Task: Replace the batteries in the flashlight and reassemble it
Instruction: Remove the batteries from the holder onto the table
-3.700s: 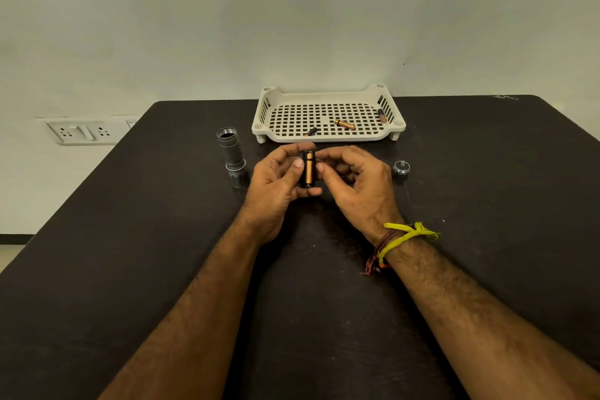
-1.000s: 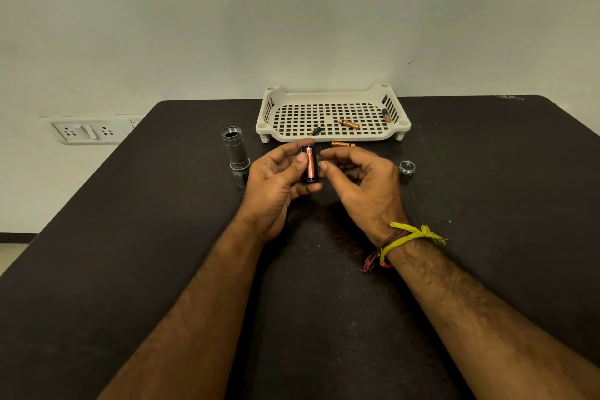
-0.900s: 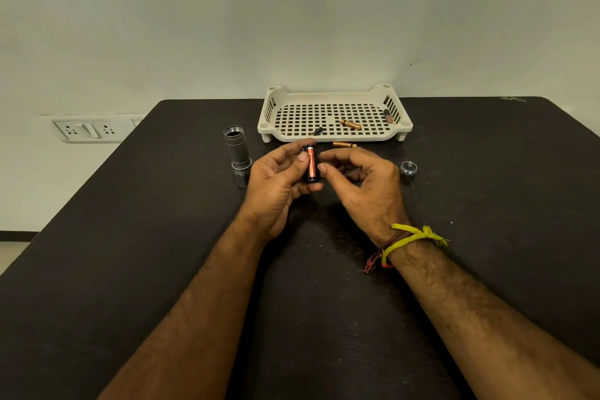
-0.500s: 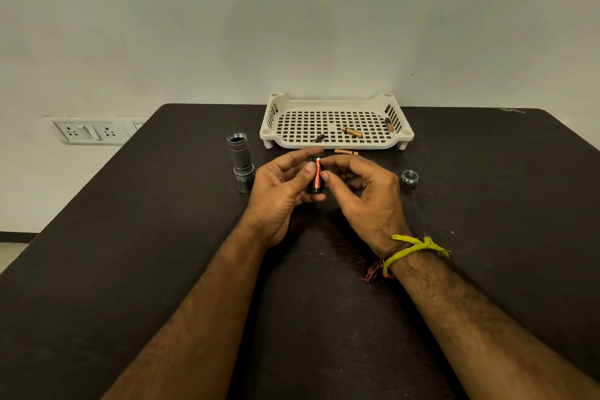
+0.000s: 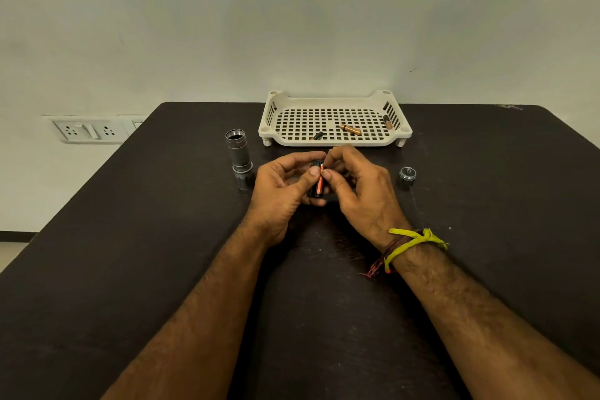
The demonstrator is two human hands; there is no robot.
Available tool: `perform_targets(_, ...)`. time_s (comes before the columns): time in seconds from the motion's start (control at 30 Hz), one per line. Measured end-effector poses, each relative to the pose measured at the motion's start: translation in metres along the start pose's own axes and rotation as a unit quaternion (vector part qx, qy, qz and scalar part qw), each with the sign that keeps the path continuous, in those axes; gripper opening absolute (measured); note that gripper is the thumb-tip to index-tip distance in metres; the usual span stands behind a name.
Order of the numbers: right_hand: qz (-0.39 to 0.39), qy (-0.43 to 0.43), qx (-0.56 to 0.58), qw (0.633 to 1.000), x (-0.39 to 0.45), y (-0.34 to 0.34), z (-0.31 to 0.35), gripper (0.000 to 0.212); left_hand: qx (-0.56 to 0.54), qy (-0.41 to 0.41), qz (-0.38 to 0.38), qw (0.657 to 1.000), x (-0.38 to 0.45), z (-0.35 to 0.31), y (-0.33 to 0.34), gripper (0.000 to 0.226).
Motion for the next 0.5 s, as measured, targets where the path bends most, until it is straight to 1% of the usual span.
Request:
perform_targets(0.1, 0.020, 0.010, 0.008, 1.000, 0.000, 0.001, 0.001, 0.011, 0.022, 0.001, -0.006, 1.000, -0.002, 0.000, 0.001, 0.026)
perform_targets(0.2, 0.022, 0.013, 0.021, 0.999, 0.001, 0.000, 0.003, 0.008, 0.030, -0.002, -0.018, 0.999, -0.002, 0.000, -0.001, 0.026)
perform_targets(0.3, -0.003, 0.007, 0.022, 1.000, -0.001, -0.005, 0.007, 0.007, 0.029, -0.003, -0.028, 0.999, -0.002, 0.000, -0.002, 0.026)
perform_targets(0.37, -0.025, 0.009, 0.031, 0.999, -0.002, -0.008, 0.008, 0.012, 0.032, 0.000, -0.035, 0.999, -0.002, 0.000, -0.003, 0.026)
perform_targets(0.5, -0.068, 0.038, 0.058, 0.995, -0.005, -0.013, 0.002, 0.015, 0.030, 0.003, -0.038, 0.999, -0.001, 0.000, -0.003, 0.024)
Point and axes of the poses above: each hand's wrist, its own x-axis towards the middle knuckle, its own y-axis out of the palm, z = x × y, the point moved 9 cm from there along x, towards the middle knuckle, and after that the axes turned 5 degrees about -z, right-handed, at the moved point
